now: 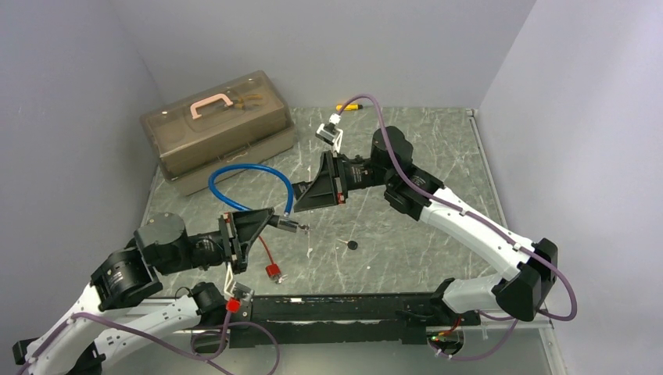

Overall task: Unlock with the key
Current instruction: Unlock the lock.

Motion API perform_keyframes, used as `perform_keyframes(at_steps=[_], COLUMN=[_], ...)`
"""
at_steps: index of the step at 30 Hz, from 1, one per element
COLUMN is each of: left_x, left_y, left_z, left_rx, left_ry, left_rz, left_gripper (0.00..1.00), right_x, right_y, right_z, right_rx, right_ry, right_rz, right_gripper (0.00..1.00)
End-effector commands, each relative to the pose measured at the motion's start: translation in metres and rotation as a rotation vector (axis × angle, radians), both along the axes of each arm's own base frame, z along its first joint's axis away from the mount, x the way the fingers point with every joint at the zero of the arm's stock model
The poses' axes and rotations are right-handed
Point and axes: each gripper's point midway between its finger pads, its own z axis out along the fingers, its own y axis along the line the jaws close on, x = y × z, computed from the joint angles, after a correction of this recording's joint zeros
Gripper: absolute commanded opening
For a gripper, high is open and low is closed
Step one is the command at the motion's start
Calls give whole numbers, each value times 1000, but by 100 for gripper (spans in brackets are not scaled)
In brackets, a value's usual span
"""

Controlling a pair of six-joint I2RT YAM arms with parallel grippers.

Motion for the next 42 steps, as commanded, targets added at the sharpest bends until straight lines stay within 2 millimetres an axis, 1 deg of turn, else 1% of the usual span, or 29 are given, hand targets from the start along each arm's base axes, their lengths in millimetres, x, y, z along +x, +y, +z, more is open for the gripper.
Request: perform_keyframes(at_steps=[1,3,5,6,8,10,12,14,16,17,18,19,20,22,26,28,32,36,38,39,40,42], left_x=[-6,-5,-4,-4,-5,-7,-11,-16,-21,-24,-29,-35,-41,-47,-51,-51,-56,-49,-50,-50,-51,-50], left_y=[-8,-6,-3,-2,0,1,2,4,4,2,3,3,2,-1,-8,-10,-16,-18,-18,-19,-18,-18], left_z=[17,20,22,24,29,38,52,77,102,112,123,132,135,141,145,146,144,145,148,149,153,158], left_rx=[3,4,0,-6,-23,-63,-127,-218,-332,-370,-400,-434,-447,-468,-501,-523,-525,-546,-551,-555,-564,-579], left_ry=[-139,-144,-150,-153,-153,-134,-70,43,200,263,295,363,420,513,641,695,805,823,825,828,826,825], left_rz=[-63,-51,-39,-35,-28,-30,-39,-47,-62,-75,-98,-120,-144,-172,-200,-204,-230,-212,-219,-225,-230,-231], left_gripper=[0,0,0,0,0,0,0,0,0,0,0,0,0,0,0,0,0,0,0,0,0,0], right_x=[4,8,11,14,23,33,44,53,57,56,54,53,51,42,11,-5,-23,-44,-43,-42,-40,-36], right_y=[-11,-20,-29,-34,-46,-57,-62,-67,-70,-71,-72,-73,-73,-71,-59,-48,-38,-29,-20,-16,-12,-6], right_z=[50,59,67,67,65,55,43,31,26,27,30,33,35,50,73,78,89,101,100,99,97,92], right_rx=[106,118,126,114,83,27,-24,-66,-70,-53,-29,-6,18,86,195,231,331,430,411,398,387,370], right_ry=[-114,-143,-178,-198,-273,-376,-484,-595,-701,-759,-808,-855,-898,-985,-1138,-1182,-1204,-1185,-1179,-1172,-1166,-1158], right_rz=[-68,-97,-124,-146,-210,-282,-337,-363,-374,-365,-363,-362,-355,-344,-281,-235,-193,-152,-159,-164,-170,-179], right_gripper=[38,42,45,48,53,57,60,63,65,67,68,69,71,71,73,73,74,74,71,69,63,47])
